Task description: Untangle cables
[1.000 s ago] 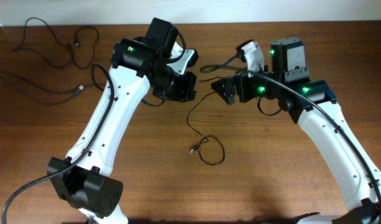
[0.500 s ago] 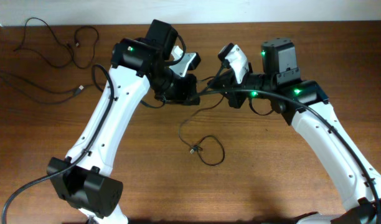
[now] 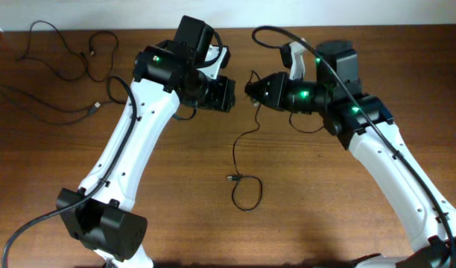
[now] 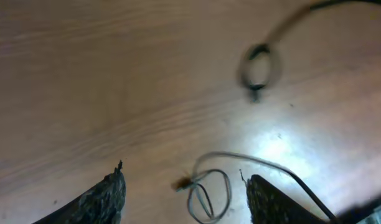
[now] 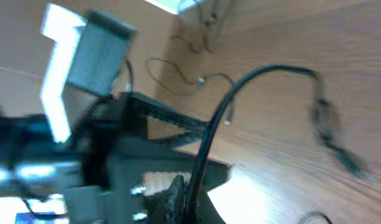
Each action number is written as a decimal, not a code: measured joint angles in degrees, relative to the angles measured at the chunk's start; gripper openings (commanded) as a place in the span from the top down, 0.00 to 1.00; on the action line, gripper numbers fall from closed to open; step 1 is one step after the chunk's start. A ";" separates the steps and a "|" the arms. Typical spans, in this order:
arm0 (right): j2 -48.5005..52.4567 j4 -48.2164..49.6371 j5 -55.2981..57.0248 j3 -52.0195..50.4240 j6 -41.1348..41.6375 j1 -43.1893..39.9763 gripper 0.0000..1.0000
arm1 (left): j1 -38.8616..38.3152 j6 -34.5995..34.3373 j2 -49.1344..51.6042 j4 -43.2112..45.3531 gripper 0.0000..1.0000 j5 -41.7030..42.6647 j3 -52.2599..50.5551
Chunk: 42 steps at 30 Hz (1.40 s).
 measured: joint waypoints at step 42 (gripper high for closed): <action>0.02 -15.98 28.44 0.33 11.26 -15.56 0.95 | -3.72 13.55 -1.05 3.89 0.01 9.81 -4.48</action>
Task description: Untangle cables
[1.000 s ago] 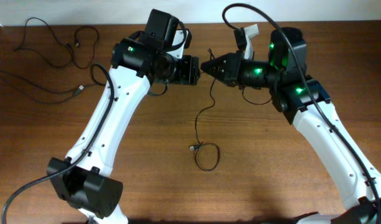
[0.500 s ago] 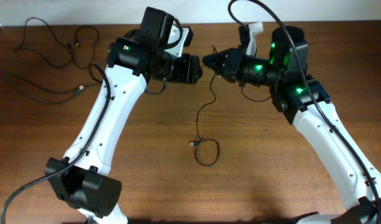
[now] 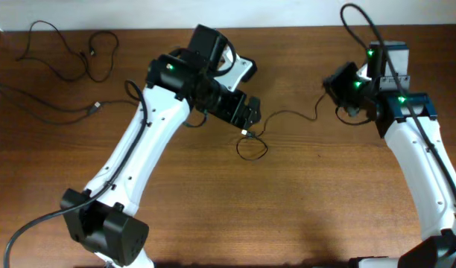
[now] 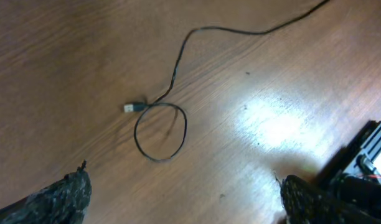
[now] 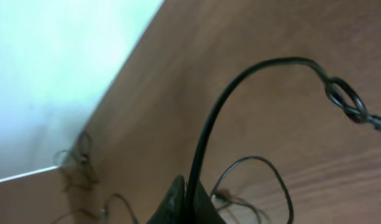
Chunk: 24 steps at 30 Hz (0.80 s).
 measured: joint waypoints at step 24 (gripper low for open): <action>0.00 -20.09 22.36 -0.07 -3.23 0.00 0.04 | -14.05 4.72 20.65 20.76 0.03 -6.78 -3.58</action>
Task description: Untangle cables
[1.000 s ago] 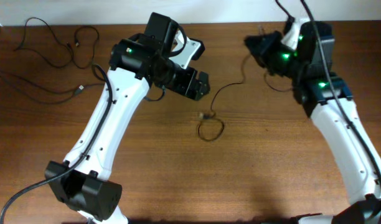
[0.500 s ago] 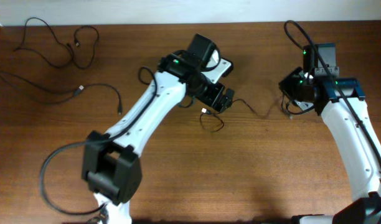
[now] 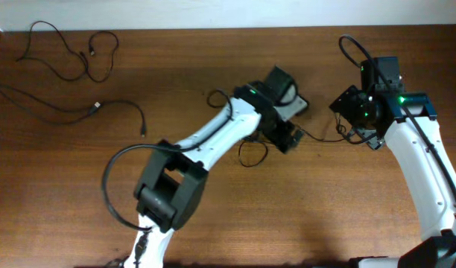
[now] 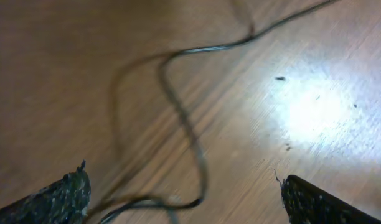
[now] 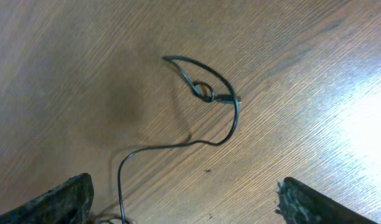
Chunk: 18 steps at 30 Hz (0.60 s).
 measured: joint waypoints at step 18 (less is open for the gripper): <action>0.00 -1.51 -3.85 0.00 -1.57 -2.29 0.08 | -2.40 1.92 3.69 0.98 0.81 -3.43 0.00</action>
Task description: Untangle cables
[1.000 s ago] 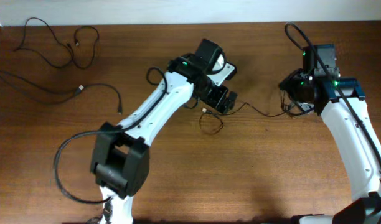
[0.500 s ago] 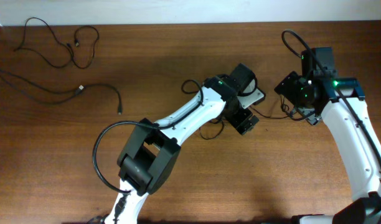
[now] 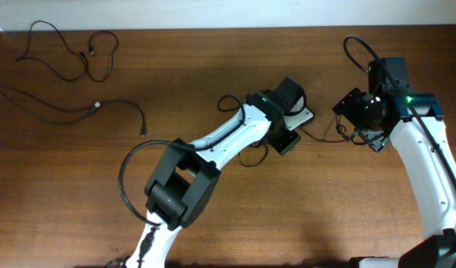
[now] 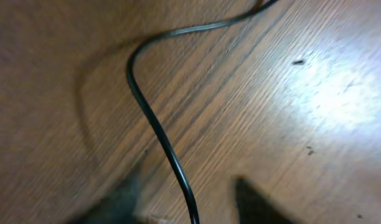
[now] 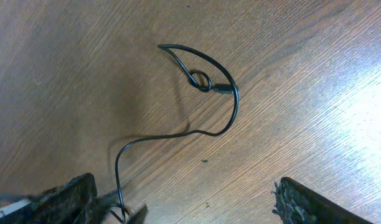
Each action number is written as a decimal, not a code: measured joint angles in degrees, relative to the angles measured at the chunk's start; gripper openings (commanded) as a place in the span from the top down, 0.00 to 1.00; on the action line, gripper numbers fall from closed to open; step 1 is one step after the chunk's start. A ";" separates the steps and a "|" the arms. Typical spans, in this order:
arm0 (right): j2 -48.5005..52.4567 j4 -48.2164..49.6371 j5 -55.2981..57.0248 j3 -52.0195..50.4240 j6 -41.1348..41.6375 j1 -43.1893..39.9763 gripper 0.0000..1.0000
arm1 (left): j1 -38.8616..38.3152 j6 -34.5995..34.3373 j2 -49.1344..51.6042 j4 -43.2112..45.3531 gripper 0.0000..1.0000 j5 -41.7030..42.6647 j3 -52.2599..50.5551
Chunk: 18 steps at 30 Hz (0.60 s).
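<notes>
A thin black cable (image 3: 317,136) lies on the brown table, from a loop (image 3: 250,156) at the middle to a small knot (image 5: 202,81) and plug (image 5: 223,89) on the right. My left gripper (image 4: 190,210) sits low over it, open. The cable (image 4: 154,124) runs between its blurred fingers (image 4: 123,199) without touching either. In the overhead view the left gripper (image 3: 285,139) is at the table's middle. My right gripper (image 5: 184,202) is open wide above the knotted end, holding nothing. Overhead, the right gripper (image 3: 360,121) hangs at the right.
More black cables (image 3: 64,67) with plugs lie spread over the far left corner of the table. The pale wall edge (image 3: 228,11) runs along the back. The two arms stand close, about a hand's width apart over the cable.
The left gripper's fingers stand closer together, now on either side of the cable, and it sits slightly further right. The right gripper is still open over the knotted end, barely shifted.
First my right gripper was shut on the cable, holding it up at the table's middle beside the open left gripper. Then it held the cable at the far right, stretched out. Later it was open with the cable on the table, and the left gripper had come down over it.
</notes>
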 measured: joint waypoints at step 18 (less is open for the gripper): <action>0.00 0.02 -0.22 -0.04 -0.37 0.00 0.09 | 2.25 -8.09 -23.93 -14.03 1.00 0.94 12.33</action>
